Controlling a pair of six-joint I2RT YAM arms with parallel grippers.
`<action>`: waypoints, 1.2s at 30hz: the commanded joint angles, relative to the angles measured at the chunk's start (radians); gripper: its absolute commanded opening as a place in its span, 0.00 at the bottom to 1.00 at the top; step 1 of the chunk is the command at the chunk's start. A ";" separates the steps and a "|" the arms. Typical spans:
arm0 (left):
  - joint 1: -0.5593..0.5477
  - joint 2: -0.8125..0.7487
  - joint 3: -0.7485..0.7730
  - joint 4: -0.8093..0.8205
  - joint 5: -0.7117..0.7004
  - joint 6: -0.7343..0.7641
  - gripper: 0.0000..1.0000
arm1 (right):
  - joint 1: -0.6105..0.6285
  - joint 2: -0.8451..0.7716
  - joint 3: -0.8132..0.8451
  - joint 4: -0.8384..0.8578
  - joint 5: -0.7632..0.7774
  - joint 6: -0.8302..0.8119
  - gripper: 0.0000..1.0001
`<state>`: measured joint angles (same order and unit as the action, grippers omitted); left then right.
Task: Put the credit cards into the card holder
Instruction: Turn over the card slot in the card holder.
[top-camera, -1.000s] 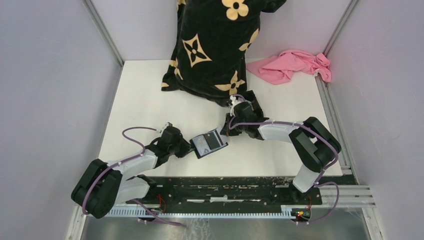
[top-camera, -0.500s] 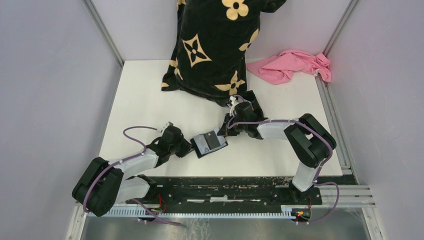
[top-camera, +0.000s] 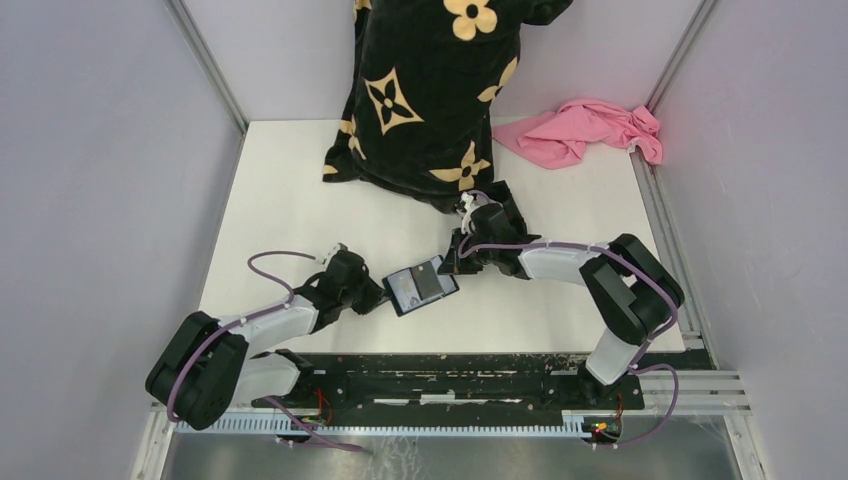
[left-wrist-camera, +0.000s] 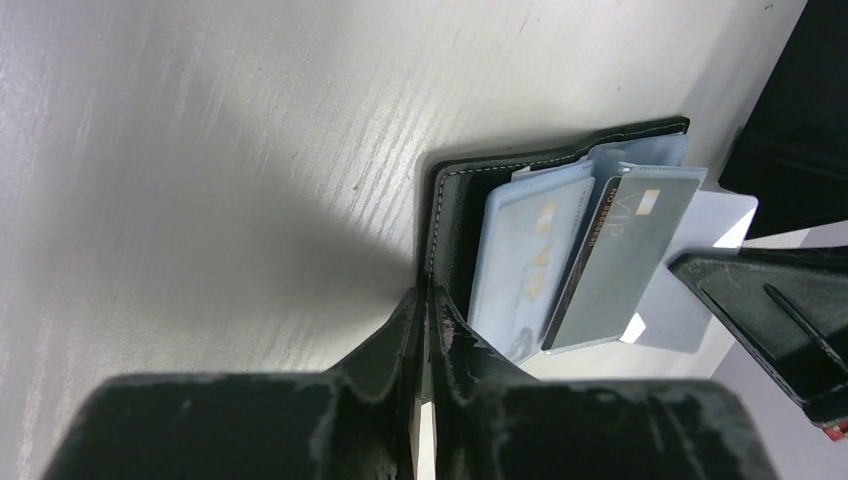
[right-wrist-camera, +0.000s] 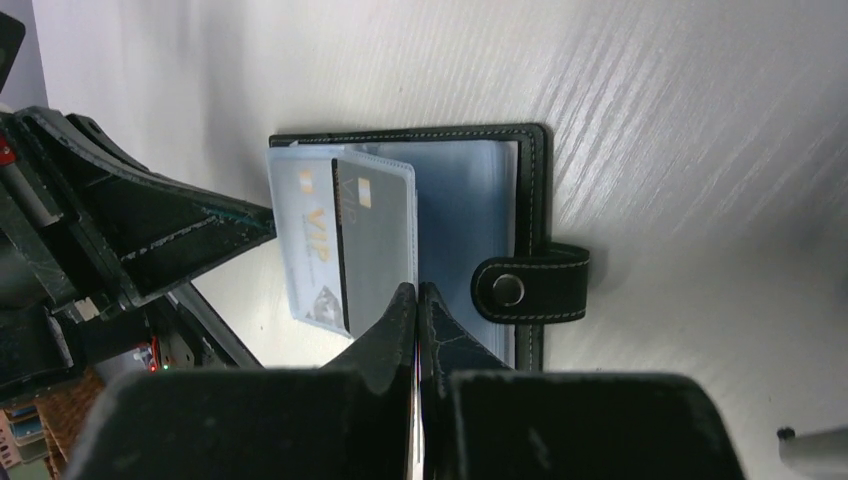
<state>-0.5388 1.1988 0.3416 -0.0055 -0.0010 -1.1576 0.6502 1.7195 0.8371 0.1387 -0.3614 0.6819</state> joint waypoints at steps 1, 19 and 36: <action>-0.010 0.022 0.008 -0.056 -0.037 0.026 0.12 | 0.012 -0.076 0.057 -0.072 0.019 -0.033 0.01; -0.021 0.062 0.039 -0.047 -0.033 0.027 0.11 | 0.072 -0.033 0.153 -0.114 0.002 -0.044 0.01; -0.029 0.061 0.047 -0.069 -0.041 0.027 0.11 | 0.106 -0.001 0.170 -0.130 0.026 -0.078 0.01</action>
<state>-0.5587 1.2518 0.3809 -0.0055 -0.0021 -1.1576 0.7521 1.7222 0.9787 -0.0101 -0.3557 0.6376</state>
